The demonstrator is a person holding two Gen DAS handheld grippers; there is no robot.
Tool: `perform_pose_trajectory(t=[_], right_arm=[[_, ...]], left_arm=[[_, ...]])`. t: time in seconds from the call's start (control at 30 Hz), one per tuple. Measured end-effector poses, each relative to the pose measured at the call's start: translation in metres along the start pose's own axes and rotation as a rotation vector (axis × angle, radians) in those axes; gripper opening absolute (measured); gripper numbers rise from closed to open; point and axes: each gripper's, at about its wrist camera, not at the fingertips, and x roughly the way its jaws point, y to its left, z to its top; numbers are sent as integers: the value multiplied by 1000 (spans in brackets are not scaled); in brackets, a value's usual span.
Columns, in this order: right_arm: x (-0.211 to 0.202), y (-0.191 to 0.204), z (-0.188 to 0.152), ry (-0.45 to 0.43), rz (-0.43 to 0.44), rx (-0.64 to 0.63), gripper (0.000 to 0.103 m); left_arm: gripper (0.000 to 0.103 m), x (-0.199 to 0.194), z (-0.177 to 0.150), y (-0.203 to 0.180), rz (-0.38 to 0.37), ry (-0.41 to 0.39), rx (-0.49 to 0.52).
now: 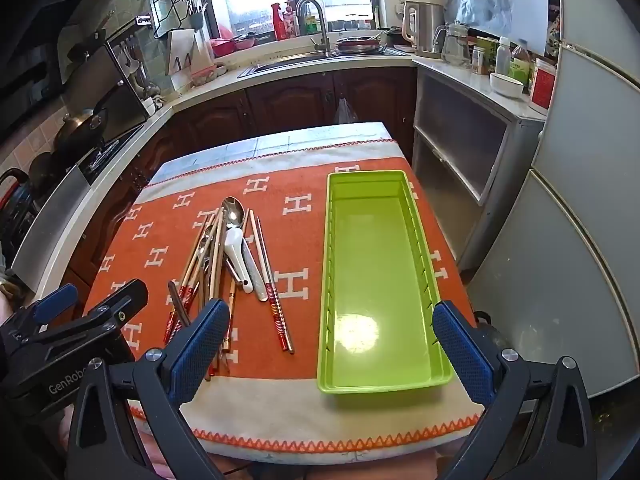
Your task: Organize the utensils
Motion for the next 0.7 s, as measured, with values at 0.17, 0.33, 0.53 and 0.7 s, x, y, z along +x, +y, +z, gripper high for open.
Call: perform_pose_trajectory(t=[0.17, 0.33, 0.53, 0.7], right_arm=[[3, 0, 0, 4, -3, -2, 103], [3, -2, 1, 5, 5, 4, 103], [10, -1, -8, 9, 8, 6, 103], [10, -2, -1, 17, 11, 7, 103]], left_arm=[[100, 2, 0, 2, -20, 9, -13], [99, 2, 3, 5, -29, 23, -21], [98, 8, -1, 1, -29, 28, -28], [95, 9, -2, 0, -30, 35, -35]])
